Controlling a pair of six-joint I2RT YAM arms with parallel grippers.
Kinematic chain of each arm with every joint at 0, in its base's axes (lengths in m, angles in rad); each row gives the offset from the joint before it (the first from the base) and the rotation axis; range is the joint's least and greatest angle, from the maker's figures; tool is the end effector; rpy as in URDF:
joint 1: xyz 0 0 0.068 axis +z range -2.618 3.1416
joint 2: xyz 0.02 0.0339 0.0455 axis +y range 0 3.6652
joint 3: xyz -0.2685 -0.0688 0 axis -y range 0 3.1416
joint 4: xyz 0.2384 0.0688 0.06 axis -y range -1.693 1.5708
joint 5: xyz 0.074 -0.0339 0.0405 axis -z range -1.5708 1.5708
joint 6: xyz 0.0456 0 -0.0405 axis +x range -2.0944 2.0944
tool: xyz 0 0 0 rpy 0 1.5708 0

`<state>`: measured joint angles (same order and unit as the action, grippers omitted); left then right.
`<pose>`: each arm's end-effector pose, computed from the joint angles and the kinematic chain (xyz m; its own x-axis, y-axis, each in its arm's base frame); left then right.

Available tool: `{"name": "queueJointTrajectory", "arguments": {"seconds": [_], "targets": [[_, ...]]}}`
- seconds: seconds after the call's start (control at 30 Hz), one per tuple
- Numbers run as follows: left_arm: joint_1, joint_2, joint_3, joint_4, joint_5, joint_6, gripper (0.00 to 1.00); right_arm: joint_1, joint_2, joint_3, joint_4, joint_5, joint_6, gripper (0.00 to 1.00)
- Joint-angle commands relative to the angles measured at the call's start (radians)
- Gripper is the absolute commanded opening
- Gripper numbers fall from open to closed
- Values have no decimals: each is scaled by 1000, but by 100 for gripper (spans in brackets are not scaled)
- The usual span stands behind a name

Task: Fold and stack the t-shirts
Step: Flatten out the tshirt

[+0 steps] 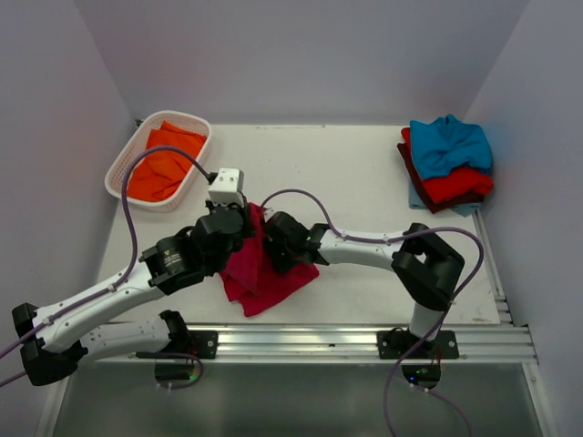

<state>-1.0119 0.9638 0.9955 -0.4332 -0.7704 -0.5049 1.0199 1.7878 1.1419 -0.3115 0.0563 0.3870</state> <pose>0.1338 -0.1540 0.3599 -0.3113 -0.1570 -0.9373 0.1348 0.9690 -0.2071 0.1975 0.3166 0.1824 -0.7110 -0.4375 -0.5504 -0.6105 0.7725 0.1746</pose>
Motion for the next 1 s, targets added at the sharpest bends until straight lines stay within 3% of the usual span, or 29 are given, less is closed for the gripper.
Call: {"name": "queueJointTrajectory", "arguments": {"seconds": [0.0,0.23,0.33,0.5,0.97], "targets": [[6,-40,15,21,-23,-12,0,-6,42,12,37,-30,-4,29],[12,-77,-1,11,-27,-18,0,-7,113,-5,58,-53,13,25],[16,-88,-11,5,-35,-21,0,-7,119,-8,55,-53,19,0],[33,-100,-17,-16,-50,-30,0,-7,29,-40,16,-44,23,0],[139,-158,89,-151,-159,43,0,-76,-543,-152,-350,283,9,0]]}}
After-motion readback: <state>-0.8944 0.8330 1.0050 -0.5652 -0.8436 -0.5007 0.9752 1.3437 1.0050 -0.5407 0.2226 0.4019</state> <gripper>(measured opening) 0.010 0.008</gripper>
